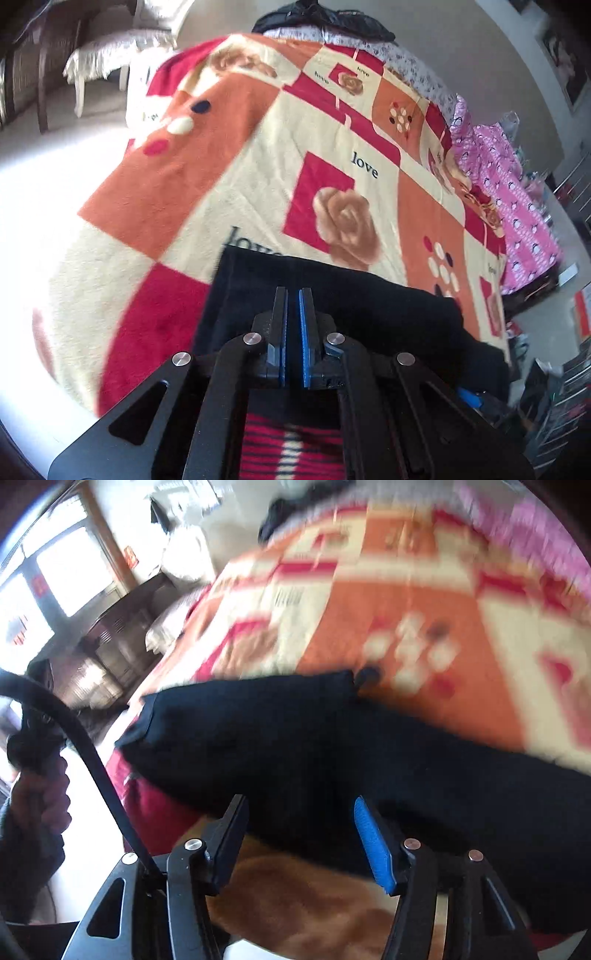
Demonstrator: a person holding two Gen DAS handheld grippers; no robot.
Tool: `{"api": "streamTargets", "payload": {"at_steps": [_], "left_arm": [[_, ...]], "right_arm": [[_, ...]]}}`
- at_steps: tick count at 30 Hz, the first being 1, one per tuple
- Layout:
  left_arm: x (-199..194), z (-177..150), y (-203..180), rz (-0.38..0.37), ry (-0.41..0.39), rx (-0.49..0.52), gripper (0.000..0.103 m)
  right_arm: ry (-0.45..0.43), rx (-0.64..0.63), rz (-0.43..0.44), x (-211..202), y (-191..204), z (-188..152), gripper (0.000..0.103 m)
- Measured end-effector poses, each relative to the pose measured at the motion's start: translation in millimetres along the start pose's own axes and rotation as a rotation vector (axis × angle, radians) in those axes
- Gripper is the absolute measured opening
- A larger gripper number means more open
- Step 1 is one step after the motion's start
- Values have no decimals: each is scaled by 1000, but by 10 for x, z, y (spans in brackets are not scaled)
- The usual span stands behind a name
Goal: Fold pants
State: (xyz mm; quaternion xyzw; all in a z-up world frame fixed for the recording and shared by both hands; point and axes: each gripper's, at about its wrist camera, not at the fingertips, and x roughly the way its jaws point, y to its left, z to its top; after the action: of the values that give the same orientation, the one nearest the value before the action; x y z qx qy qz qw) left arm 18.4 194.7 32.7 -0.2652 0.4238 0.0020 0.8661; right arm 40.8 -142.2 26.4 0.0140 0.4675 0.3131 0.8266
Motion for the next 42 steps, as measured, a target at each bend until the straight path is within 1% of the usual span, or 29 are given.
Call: {"api": "streamTargets", "payload": {"at_steps": [1, 2, 3, 4, 5, 6, 7, 8, 10, 12, 13, 14, 15, 16, 17, 18, 20, 22, 23, 24, 27, 29, 31, 32, 34, 36, 38, 40, 42], "left_arm": [[89, 32, -27, -18, 24, -15, 3], [233, 42, -67, -35, 66, -19, 3], [349, 54, -94, -19, 96, -16, 3], [450, 46, -117, 33, 115, 2, 3], [498, 22, -142, 57, 110, 34, 3], [478, 11, -166, 60, 79, 60, 4], [473, 10, -188, 76, 73, 83, 5], [464, 21, -221, 94, 69, 100, 5], [435, 37, -296, 139, 74, 105, 5], [383, 21, -423, 165, 61, 121, 6], [325, -29, -558, 126, 55, 136, 6], [303, -100, -689, 79, 59, 155, 6], [316, -162, -788, 46, 64, 179, 6], [309, -280, -979, 12, 72, 227, 6], [320, -356, -1091, -4, 76, 260, 6], [330, -469, -1216, -20, 76, 297, 6], [394, -641, -1309, -12, 100, 305, 6], [486, -807, -1332, -5, 155, 294, 6], [503, -891, -1318, -9, 157, 301, 7], [499, -900, -1305, -15, 139, 306, 9], [506, -882, -1211, -56, 135, 259, 10], [530, -869, -1189, -67, 128, 247, 10], [542, -892, -1219, -58, 124, 258, 10], [542, -898, -1232, -51, 122, 265, 10], [552, -900, -1244, -47, 121, 271, 10], [553, -900, -1245, -57, 124, 257, 10], [558, -896, -1212, -72, 127, 241, 10], [564, -892, -1196, -86, 131, 226, 10], [571, -882, -1180, -92, 134, 222, 10]], "right_arm": [[16, -33, 2, 63, 92, -6, 75], [26, -84, -39, 102, 203, 1, 80], [20, -106, -47, 76, 244, 18, 78], [7, -94, -27, 31, 216, 38, 77], [-22, -64, -6, -75, 127, 42, 69], [-56, -23, 1, -246, -6, 44, 64], [-85, 0, -20, -376, -94, 13, 64], [-125, 22, -67, -546, -225, -44, 64], [-186, 69, -202, -896, -634, -160, 64], [-191, 107, -375, -1115, -1080, -286, 64], [-168, 120, -405, -1144, -1243, -310, 64], [-89, 158, -393, -1066, -1520, -328, 64], [9, 219, -344, -951, -1762, -349, 65], [-74, 200, -294, -1039, -1847, -319, 64], [-75, 191, -286, -1041, -1927, -254, 68], [-25, 198, -285, -989, -2022, -189, 67], [-53, 202, -264, -1098, -2121, -46, 65], [-78, 250, -312, -1296, -2208, -21, 65], [-93, 259, -347, -1442, -2234, -21, 65], [-106, 255, -356, -1532, -2230, -15, 65], [-81, 238, -300, -1762, -2290, -230, 65], [-65, 210, -313, -1804, -2200, -400, 65], [-54, 175, -305, -1819, -2247, -573, 64], [-51, 163, -312, -1775, -2252, -590, 63], [-21, 170, -313, -1725, -2317, -631, 54], [-16, 186, -317, -1600, -2365, -596, 38], [-24, 184, -302, -1571, -2348, -605, 30], [-21, 164, -300, -1516, -2332, -574, 28], [-16, 157, -308, -1488, -2335, -551, 18]]}}
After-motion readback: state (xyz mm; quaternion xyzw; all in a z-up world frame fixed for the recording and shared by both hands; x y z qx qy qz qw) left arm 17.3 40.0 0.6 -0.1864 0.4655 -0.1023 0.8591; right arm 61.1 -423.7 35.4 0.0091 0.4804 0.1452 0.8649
